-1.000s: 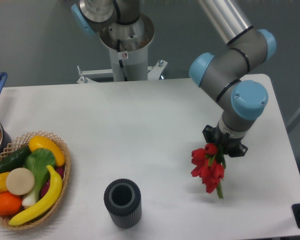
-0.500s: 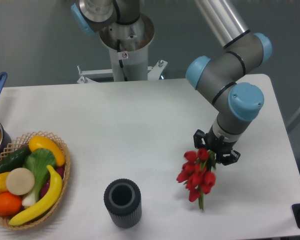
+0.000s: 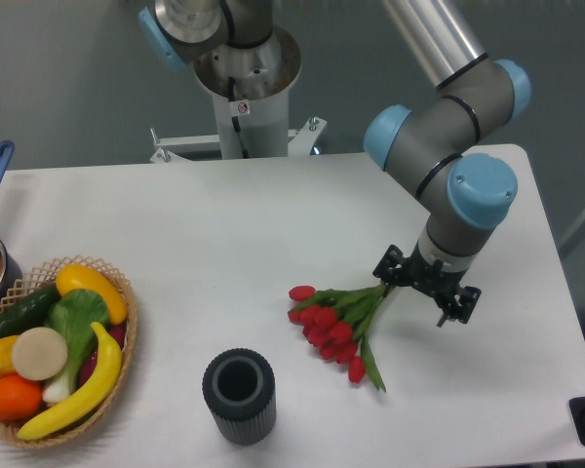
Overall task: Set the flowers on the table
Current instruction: 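Open the gripper to release the tulips onto the table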
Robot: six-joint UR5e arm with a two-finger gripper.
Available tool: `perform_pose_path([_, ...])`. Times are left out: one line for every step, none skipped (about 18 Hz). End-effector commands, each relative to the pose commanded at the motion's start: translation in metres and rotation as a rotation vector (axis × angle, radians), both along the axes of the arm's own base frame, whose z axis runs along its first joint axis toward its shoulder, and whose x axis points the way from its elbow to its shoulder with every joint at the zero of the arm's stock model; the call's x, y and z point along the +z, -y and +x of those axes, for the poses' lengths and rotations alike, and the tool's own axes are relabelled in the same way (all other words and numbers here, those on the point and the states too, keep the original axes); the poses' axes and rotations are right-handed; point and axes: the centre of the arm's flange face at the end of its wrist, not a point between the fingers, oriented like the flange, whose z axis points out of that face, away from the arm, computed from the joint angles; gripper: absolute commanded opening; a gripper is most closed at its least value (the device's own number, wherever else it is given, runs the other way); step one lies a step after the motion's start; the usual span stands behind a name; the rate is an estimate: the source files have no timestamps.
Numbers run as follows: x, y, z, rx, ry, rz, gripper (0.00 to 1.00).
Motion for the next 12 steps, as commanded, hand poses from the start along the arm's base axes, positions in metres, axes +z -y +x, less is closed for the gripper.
perform_pose_path([0.004, 0.002, 0.0, -0.041, -0.012, -0.001, 1.0])
perform_pose_path([0.004, 0.004, -0.001, -0.082, -0.016, -0.003, 1.0])
perform_pose_path([0.003, 0.007, -0.001, -0.112, -0.017, -0.005, 1.0])
perform_pose_path([0.003, 0.011, -0.001, -0.132, -0.018, -0.009, 1.0])
perform_pose_path([0.021, 0.031, 0.001, -0.154, -0.043, -0.007, 1.0])
perform_pose_path([0.024, 0.042, 0.002, -0.173, -0.046, -0.015, 1.0])
perform_pose_path([0.03, 0.052, 0.001, -0.205, -0.054, -0.02, 1.0])
perform_pose_path([0.035, 0.06, 0.0, -0.232, -0.055, -0.025, 1.0])
perform_pose_path([0.038, 0.069, -0.002, -0.234, -0.048, -0.029, 1.0])
perform_pose_path([0.039, 0.074, -0.003, -0.228, -0.04, -0.03, 1.0])
perform_pose_path([0.04, 0.073, -0.002, -0.229, -0.04, -0.03, 1.0])
perform_pose_path([0.042, 0.072, 0.0, -0.231, -0.04, -0.032, 1.0])
